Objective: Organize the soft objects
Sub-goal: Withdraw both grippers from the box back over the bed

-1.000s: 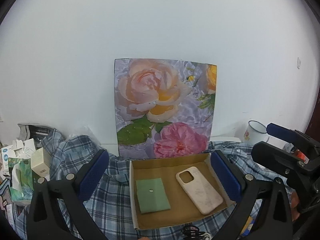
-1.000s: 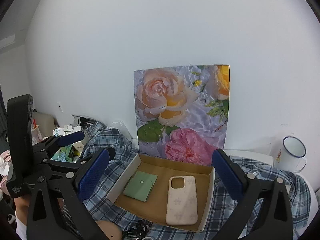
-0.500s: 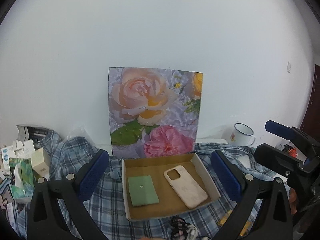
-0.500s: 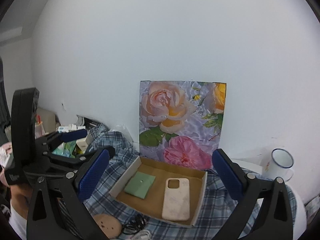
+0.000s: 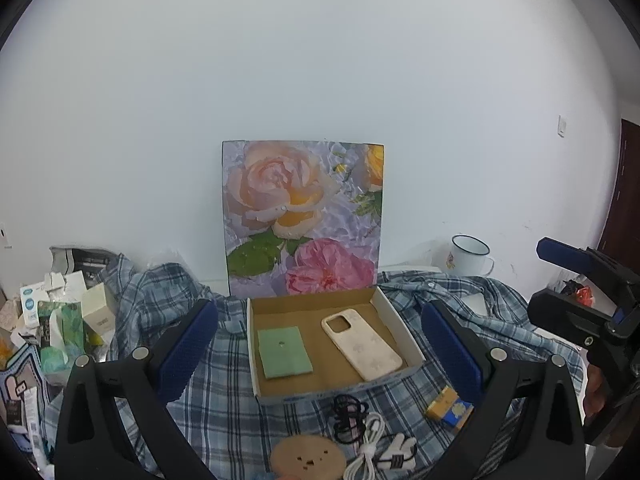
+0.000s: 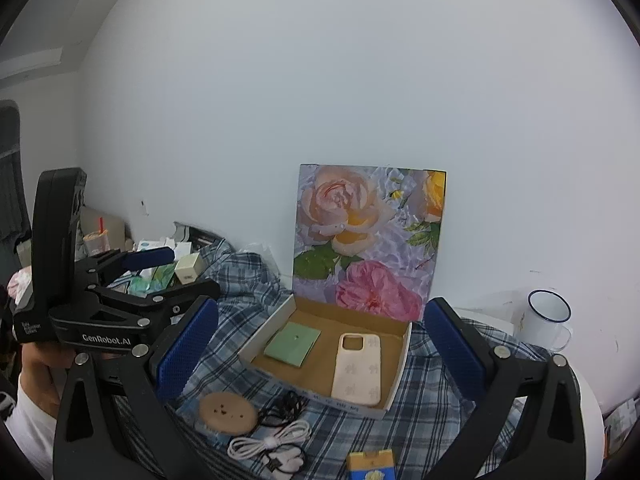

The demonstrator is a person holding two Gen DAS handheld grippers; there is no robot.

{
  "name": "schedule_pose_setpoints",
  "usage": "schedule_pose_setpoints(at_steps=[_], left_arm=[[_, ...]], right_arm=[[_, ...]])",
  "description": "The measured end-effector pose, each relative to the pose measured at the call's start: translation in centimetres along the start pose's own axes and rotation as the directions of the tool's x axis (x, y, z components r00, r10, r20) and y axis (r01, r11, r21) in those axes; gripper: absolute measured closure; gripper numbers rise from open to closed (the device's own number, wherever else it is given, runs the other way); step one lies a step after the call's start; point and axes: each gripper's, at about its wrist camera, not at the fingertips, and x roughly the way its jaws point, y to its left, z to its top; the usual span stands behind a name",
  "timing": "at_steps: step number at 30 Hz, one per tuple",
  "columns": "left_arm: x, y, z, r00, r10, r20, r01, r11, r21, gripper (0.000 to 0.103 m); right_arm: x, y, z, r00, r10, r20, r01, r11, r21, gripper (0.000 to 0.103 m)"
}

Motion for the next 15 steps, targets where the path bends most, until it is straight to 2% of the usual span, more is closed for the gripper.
schedule_pose_setpoints(at_steps=[8, 15], left_arm=[[-0.8, 0.2, -3.0, 1.0, -0.004, -0.021, 0.004, 1.0, -0.003, 0.0], [0.0, 0.7, -6.1, 0.998, -0.008, -0.062, 0.008, 1.0, -0.009, 0.0]], right_arm=[[-0.4, 1.1, -2.9, 0.999, 0.012, -0.033, -0.013, 0.999, -0.036, 0.0], [0.7, 1.2, -6.2, 0.997, 0.03, -0.072, -0.032, 0.999, -0.032, 0.0]])
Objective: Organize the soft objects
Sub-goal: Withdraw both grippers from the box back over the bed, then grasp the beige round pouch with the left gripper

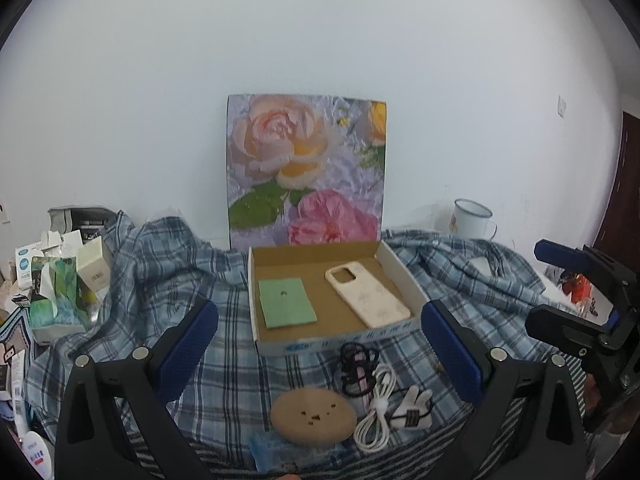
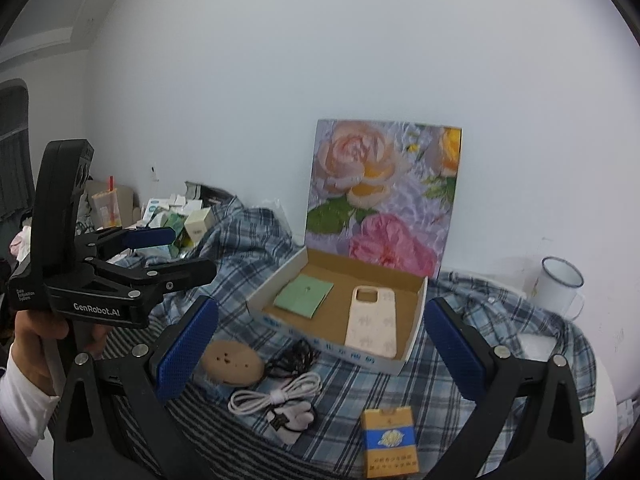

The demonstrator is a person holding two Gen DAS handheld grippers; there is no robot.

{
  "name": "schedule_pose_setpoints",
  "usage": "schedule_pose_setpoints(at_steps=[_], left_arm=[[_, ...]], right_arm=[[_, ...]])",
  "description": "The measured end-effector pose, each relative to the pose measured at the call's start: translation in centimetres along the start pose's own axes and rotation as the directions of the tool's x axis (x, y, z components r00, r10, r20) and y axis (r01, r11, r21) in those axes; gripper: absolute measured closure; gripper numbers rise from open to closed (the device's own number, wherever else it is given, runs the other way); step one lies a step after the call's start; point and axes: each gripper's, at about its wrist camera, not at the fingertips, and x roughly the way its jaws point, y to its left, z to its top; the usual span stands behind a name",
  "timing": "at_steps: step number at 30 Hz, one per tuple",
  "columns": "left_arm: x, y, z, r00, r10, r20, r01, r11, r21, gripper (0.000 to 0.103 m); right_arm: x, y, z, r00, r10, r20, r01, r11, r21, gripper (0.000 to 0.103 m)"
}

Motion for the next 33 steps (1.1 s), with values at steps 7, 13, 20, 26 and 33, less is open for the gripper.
schedule_pose_setpoints(at_steps=[7, 13, 20, 26, 33], left_arm=[[0.8, 0.0, -2.4, 1.0, -0.023, -0.021, 0.023, 1.0, 0.012, 0.0], [1.6, 0.1, -3.8, 1.0, -0.005, -0.025, 0.005, 0.999, 0.036, 0.0], [2.6, 0.1, -5.4, 0.999, 0.019, -0.033, -0.017, 0.998, 0.062, 0.0], [3.9, 0.4, -6.7, 0.997, 0.016, -0.077, -0.012, 0.998, 0.055, 0.0], [5.1, 0.6, -7.8, 0.989, 0.021, -0.146, -0.014, 0.999, 0.051, 0.0]], right_arm=[[1.0, 0.2, -2.3, 1.0, 0.022, -0.018, -0.022, 1.0, -0.005, 0.0], [1.8, 0.1, -4.0, 0.999, 0.043, -0.028, -0.043, 0.999, 0.002, 0.0], [2.9, -0.1, -5.5, 0.998, 0.044, -0.047, -0.044, 0.999, 0.007, 0.0], [3.8, -0.2, -6.3, 0.997, 0.033, -0.066, -0.033, 0.999, -0.004, 0.0], [4.6, -0.8, -7.4, 0.994, 0.045, -0.099, -0.043, 0.999, 0.022, 0.0]])
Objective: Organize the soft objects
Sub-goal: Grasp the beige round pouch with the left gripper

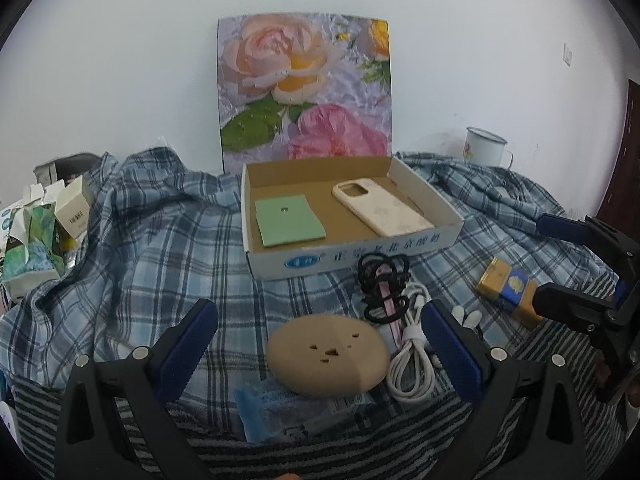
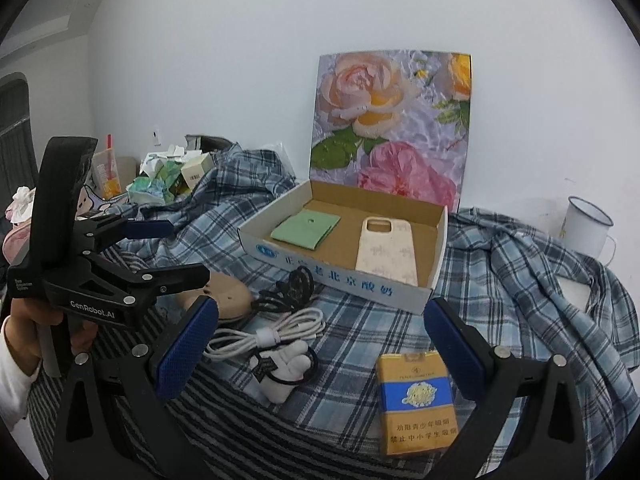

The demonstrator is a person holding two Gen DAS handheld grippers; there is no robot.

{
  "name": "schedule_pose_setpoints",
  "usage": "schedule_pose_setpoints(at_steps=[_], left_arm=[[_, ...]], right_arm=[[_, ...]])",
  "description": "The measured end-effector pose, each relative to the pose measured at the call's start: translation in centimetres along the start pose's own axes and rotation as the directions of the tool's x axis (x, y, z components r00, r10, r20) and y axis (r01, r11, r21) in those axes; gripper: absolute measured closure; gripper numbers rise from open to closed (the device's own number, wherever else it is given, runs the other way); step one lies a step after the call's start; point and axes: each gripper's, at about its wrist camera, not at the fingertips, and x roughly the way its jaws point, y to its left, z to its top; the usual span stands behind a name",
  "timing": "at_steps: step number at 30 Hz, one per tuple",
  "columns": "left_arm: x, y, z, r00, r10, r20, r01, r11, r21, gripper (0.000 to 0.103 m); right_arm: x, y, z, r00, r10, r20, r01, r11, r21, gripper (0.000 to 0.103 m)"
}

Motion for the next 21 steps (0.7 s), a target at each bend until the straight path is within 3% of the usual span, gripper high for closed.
schedule_pose_setpoints(at_steps=[21], left_arm=[[4.2, -0.7, -1.4, 0.977, -0.017, -0.213, 0.022, 0.999, 0.023, 0.0]], right_arm=[[1.0, -1.6, -1.2, 0.996, 0.044, -0.075, -0.037, 0.995, 0.089, 0.0]])
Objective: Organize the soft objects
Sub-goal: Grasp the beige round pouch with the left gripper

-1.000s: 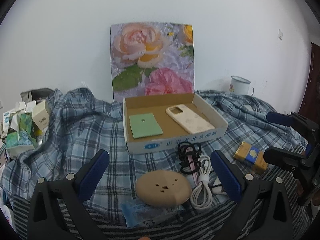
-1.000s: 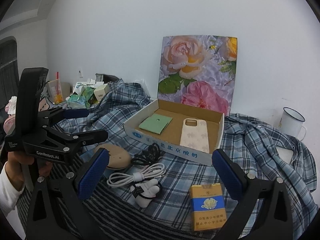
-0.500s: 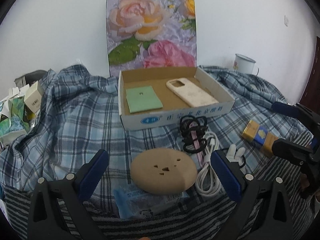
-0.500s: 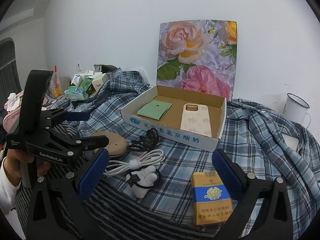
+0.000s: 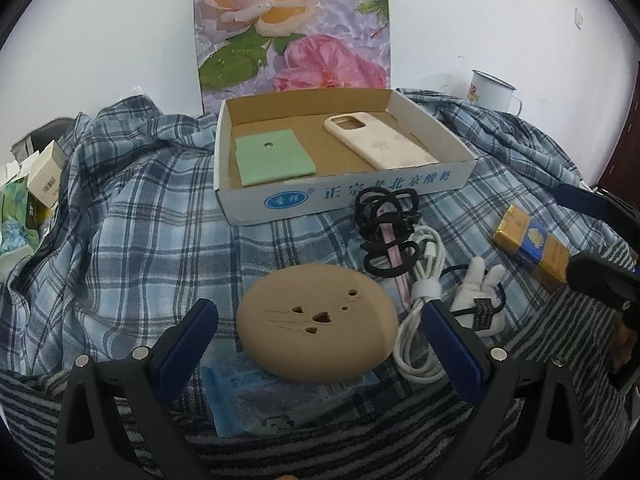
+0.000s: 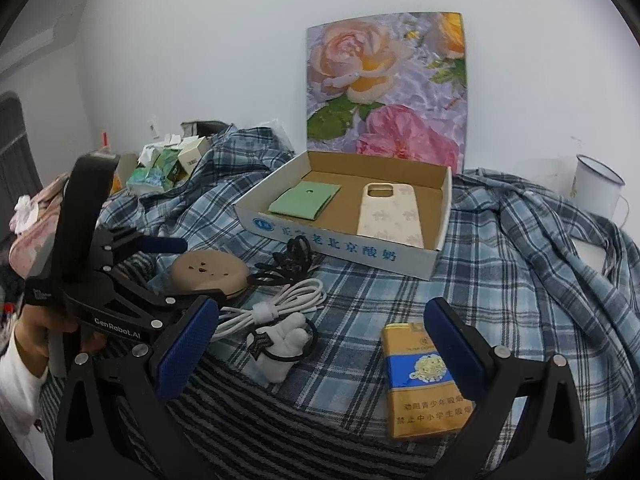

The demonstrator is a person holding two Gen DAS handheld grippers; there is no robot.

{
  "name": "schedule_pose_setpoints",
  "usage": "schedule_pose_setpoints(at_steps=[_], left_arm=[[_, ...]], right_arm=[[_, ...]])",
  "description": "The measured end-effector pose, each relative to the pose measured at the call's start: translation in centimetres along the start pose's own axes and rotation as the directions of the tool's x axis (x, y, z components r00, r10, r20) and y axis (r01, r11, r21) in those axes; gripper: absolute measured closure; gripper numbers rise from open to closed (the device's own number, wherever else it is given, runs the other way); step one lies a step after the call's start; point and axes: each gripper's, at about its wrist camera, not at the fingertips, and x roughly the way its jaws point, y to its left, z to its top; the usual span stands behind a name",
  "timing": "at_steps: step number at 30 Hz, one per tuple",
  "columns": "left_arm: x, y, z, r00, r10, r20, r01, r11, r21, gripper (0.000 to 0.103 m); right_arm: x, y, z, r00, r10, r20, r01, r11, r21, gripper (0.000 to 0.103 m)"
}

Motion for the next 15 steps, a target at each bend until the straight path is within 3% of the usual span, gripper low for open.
schedule_pose_setpoints(at_steps=[3, 6, 15], left_arm=[[0.3, 0.1, 0.0, 1.0, 0.0, -0.01, -0.001, 1.0, -0.004, 0.001], [0.6, 0.2, 0.0, 1.0, -0.001, -0.025, 0.001, 1.0, -0.007, 0.019], [0.8, 0.4, -0.1, 0.999, -0.002, -0.032, 0.001, 1.0, -0.013, 0.022]], right_arm=[[0.1, -0.3, 0.0, 1.0, 0.003, -0.011, -0.002, 1.0, 0.018, 0.0], [0.3, -0.2, 0.0, 1.0, 0.002, -0.023, -0.002, 1.0, 0.018, 0.0], [0.3, -0.2, 0.0, 1.0, 0.001, -0.025, 0.0, 1.0, 0.026, 0.0]])
